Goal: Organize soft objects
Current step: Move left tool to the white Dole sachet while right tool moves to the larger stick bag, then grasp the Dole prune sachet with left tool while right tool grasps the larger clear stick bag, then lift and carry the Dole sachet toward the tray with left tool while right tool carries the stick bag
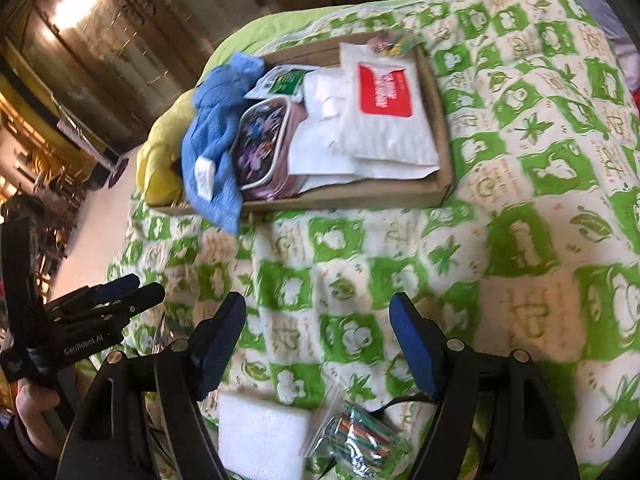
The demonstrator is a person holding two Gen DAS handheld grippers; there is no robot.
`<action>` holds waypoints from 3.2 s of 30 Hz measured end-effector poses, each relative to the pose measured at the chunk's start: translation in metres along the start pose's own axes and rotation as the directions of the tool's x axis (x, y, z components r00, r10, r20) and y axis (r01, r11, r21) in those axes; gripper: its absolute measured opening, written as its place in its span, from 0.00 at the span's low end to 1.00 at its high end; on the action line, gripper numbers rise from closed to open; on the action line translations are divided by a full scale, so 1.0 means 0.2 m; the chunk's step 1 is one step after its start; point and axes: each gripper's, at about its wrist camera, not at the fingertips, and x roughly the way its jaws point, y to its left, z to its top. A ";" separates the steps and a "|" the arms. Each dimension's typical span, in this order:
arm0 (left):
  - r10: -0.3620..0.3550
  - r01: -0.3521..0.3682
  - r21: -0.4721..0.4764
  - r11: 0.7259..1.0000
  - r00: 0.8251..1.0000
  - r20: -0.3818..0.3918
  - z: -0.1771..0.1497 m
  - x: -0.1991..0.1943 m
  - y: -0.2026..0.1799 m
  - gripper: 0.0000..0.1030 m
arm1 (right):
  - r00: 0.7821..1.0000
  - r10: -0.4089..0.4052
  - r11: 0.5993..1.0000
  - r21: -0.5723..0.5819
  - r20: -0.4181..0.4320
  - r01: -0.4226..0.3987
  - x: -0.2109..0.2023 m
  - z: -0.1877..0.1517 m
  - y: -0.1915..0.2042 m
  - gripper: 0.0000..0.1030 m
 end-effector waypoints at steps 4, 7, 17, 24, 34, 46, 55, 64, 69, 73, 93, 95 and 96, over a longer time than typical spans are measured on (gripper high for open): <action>-0.008 0.008 0.079 0.997 1.000 0.000 -0.02 -0.01 -0.07 0.59 | 1.000 0.008 1.000 -0.029 -0.022 -0.009 0.02 -0.04 0.03 0.72; 0.012 -0.008 0.154 0.988 1.000 -0.025 -0.05 0.02 -0.15 0.59 | 0.998 0.004 0.999 -0.033 -0.056 -0.006 0.04 -0.07 0.02 0.72; -0.002 0.060 0.400 0.915 0.990 -0.144 -0.12 0.03 -0.30 0.59 | 0.934 -0.025 0.972 -0.228 -0.357 -0.061 0.03 -0.15 0.07 0.72; 0.028 0.099 0.588 0.803 0.979 -0.204 -0.19 0.07 -0.41 0.59 | 0.888 -0.144 0.909 -0.414 -0.438 -0.057 0.04 -0.25 0.08 0.72; 0.176 0.076 0.802 0.593 0.959 -0.222 -0.36 0.19 -0.47 0.59 | 0.858 -0.263 0.831 -0.555 -0.441 -0.030 0.15 -0.37 0.15 0.72; 0.052 0.106 0.569 0.815 0.966 -0.254 -0.11 0.39 -0.44 0.77 | 0.860 -0.334 0.810 -0.583 -0.386 0.053 0.31 -0.34 0.21 0.44; 0.070 0.017 0.399 0.917 0.976 -0.204 -0.04 0.39 -0.36 0.51 | 0.949 -0.199 0.910 -0.406 -0.245 0.087 0.24 -0.14 0.15 0.20; 0.055 0.019 0.364 0.931 0.980 -0.191 -0.16 0.36 -0.48 0.52 | 0.964 -0.071 0.970 -0.244 -0.257 0.007 0.42 -0.05 0.13 0.40; -0.038 0.092 0.324 0.941 0.985 -0.169 -0.21 0.22 -0.44 0.52 | 0.972 -0.029 0.981 -0.193 -0.234 -0.018 0.38 -0.04 0.06 0.59; -0.085 0.144 0.353 0.924 0.980 -0.178 -0.21 0.17 -0.45 0.52 | 0.966 -0.049 0.977 -0.214 -0.256 -0.007 0.36 -0.04 0.03 0.59; 0.057 0.123 0.760 0.638 0.977 -0.207 -0.26 0.24 -0.62 0.59 | 0.950 -0.114 0.958 -0.286 -0.290 0.028 0.55 -0.06 0.17 0.66; 0.064 0.116 0.777 0.619 0.978 -0.196 -0.23 0.27 -0.64 0.64 | 0.949 -0.117 0.957 -0.288 -0.293 0.029 0.57 -0.08 0.19 0.66; 0.066 0.117 0.781 0.614 0.978 -0.198 -0.22 0.29 -0.65 0.64 | 0.948 -0.118 0.956 -0.291 -0.294 0.029 0.57 -0.08 0.20 0.66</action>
